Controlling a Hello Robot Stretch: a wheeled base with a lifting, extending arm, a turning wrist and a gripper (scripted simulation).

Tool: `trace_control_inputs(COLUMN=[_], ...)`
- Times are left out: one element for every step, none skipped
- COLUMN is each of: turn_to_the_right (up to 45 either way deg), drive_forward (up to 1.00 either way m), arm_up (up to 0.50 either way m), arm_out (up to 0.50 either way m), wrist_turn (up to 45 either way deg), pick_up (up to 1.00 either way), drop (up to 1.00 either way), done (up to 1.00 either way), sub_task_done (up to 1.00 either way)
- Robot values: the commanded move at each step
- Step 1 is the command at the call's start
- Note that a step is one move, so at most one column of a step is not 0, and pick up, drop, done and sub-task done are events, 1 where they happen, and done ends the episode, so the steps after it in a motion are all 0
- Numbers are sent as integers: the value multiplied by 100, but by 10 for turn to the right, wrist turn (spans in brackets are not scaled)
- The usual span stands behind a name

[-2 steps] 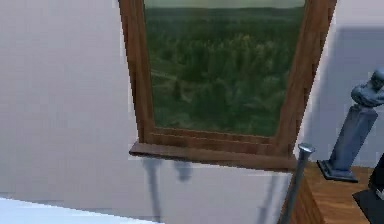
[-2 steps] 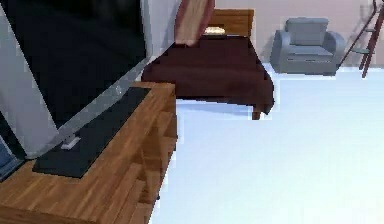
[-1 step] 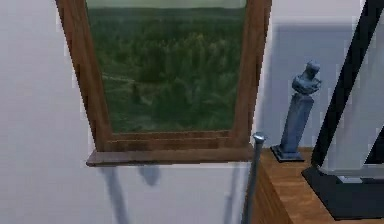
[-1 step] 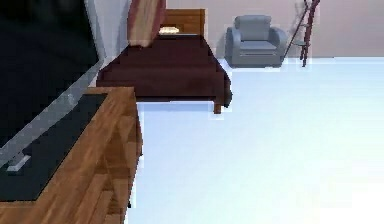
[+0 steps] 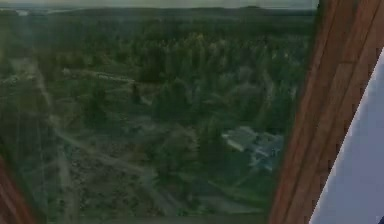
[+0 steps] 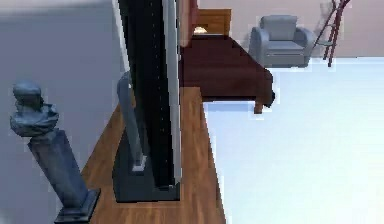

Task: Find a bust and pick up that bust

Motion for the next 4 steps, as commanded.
trace_control_inputs(turn_to_the_right=[-300,0,0,0], drive_forward=[0,0,0,0], arm_up=[0,50,36,0], arm_out=[0,0,0,20], wrist_turn=[0,0,0,0], pick_up=[0,0,0,0], drop=[0,0,0,0], done=[0,0,0,0], sub_task_done=[0,0,0,0])
